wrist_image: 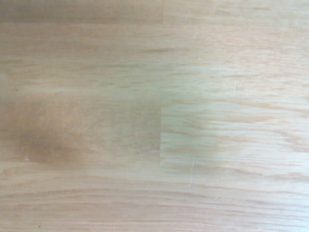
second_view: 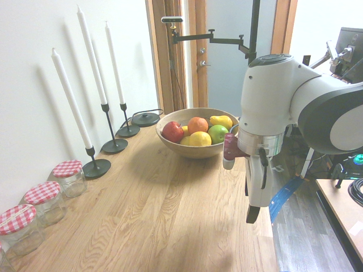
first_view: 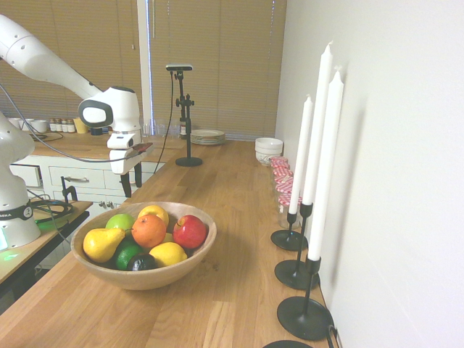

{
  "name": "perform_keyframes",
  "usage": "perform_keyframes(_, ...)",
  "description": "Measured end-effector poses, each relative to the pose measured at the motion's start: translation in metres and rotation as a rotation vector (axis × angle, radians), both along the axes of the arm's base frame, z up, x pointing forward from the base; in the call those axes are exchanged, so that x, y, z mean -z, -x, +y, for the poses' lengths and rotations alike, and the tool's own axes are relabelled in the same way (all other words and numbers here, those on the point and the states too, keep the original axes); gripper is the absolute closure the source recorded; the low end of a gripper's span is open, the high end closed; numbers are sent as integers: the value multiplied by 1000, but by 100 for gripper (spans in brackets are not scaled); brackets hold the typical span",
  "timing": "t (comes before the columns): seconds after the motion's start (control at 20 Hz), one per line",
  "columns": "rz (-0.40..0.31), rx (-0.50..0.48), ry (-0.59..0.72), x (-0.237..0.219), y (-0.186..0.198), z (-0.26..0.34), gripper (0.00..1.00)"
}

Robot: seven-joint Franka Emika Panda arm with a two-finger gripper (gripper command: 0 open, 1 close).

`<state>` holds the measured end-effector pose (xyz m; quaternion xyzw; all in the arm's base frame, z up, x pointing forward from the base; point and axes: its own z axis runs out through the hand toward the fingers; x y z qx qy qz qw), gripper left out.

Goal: Take orange out of the basket

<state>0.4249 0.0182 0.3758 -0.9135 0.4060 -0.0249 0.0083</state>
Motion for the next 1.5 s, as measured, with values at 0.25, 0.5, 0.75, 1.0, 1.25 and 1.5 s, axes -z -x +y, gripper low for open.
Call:
perform_keyframes(0.25,-16,13,3,-9,-6,-8,0)
perform_keyframes(0.5,-76,81,5,-61,-29,-57,0)
perform_keyframes(0.75,-127,143,3,-110,-43,-117,0)
perform_keyframes(1.0,-140,214,1,-130,-58,-186,0)
perform_keyframes(1.25,-133,274,-25,-146,-87,-254,0)
perform_keyframes(1.5,-106,327,-51,-138,-124,-307,0)
